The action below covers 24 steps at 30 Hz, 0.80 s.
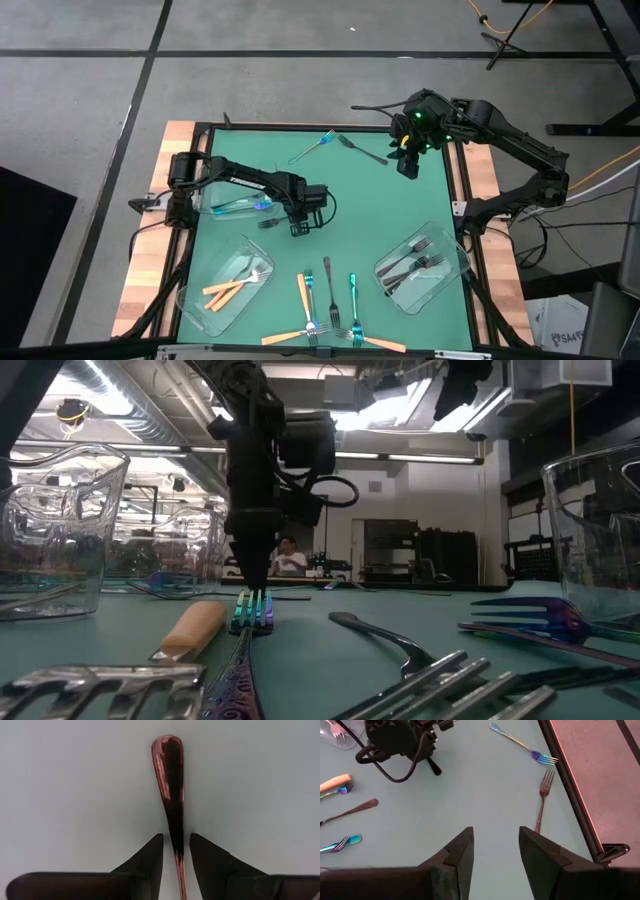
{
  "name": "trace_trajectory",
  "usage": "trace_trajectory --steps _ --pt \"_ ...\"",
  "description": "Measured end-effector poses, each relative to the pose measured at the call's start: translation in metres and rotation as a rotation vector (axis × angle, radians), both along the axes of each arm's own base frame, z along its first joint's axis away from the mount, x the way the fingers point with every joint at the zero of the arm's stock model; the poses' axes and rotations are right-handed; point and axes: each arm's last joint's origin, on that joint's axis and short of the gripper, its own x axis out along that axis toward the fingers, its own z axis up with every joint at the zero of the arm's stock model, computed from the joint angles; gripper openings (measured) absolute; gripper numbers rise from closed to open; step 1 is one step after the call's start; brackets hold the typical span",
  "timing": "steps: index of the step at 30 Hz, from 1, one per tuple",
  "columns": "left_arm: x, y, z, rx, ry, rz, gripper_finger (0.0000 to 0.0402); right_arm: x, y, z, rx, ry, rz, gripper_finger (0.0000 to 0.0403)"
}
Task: Sort silverware by color (type)
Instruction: Put the middle black fork into the bottom right transparent bin
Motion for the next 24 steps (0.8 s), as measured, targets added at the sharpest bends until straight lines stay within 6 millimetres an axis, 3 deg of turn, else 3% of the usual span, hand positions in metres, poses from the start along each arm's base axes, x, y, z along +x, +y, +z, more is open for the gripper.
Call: trace_trajectory --steps 7,17,24 --pt "0.0 0.0 -0.001 0.0 0.005 0.001 0.0089 0.0 0.0 0.0 0.0 0.0 0.0 0.0144" --pt "0.001 -0.0006 -0.0011 -0.004 -0.006 0.008 0.0016 0.0 0.0 0.0 0.0 0.0 0.0 0.0144" --pt "0.0025 -0.0006 -0.0012 -0.004 -0.021 0.011 0.001 0.0 0.0 0.0 0.0 0.0 0.0 0.0144"
